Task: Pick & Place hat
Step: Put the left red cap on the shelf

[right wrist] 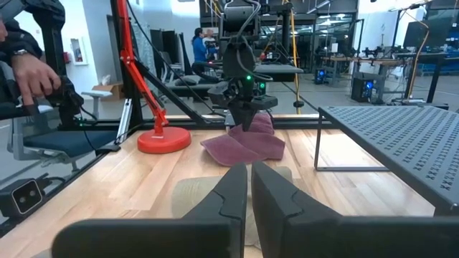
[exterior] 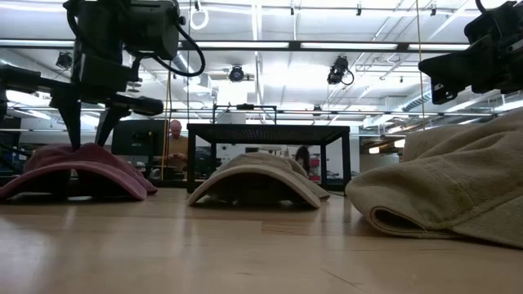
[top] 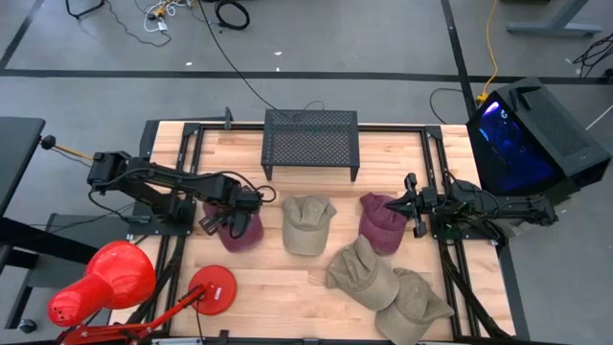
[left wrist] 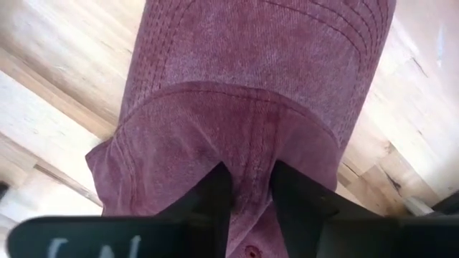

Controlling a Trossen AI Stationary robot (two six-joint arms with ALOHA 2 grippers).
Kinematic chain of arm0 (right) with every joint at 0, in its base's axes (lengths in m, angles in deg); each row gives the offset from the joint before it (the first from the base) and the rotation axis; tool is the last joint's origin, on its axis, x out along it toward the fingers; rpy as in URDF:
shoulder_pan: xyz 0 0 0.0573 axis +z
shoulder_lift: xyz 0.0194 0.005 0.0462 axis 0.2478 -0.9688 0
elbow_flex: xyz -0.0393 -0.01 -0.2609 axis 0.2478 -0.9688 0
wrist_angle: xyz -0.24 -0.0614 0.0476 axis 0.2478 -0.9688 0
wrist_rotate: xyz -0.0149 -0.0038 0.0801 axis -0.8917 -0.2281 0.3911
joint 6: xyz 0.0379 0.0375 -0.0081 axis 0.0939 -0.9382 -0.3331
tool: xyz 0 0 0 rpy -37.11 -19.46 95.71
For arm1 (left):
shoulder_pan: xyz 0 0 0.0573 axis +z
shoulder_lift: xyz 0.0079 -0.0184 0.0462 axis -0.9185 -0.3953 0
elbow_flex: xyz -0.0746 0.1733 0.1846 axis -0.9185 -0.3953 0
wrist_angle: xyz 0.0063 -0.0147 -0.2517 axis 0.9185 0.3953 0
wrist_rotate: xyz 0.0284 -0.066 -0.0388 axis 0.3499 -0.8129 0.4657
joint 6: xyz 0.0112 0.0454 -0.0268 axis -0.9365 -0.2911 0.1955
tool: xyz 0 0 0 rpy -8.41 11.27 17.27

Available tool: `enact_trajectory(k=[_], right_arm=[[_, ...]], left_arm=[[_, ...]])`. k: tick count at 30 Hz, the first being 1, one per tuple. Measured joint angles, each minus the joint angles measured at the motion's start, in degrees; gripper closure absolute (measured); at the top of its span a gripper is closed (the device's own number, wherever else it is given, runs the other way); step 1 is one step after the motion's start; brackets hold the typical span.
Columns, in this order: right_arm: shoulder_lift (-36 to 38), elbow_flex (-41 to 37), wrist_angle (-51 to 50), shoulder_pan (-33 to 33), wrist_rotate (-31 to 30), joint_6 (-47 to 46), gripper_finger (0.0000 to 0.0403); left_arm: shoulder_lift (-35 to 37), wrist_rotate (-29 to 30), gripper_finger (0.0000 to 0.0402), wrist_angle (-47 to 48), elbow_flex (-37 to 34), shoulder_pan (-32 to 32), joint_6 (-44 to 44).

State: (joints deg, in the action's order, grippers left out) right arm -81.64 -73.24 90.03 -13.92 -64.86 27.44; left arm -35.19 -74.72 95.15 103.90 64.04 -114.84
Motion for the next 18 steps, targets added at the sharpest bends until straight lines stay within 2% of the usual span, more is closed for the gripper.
enact_trajectory(k=[18], right_arm=[[0.0,0.0,0.0,0.0,0.0,0.0,0.0376]], left_arm=[[0.0,0.3,0.0383,-0.2,0.0,-0.1,0.1]])
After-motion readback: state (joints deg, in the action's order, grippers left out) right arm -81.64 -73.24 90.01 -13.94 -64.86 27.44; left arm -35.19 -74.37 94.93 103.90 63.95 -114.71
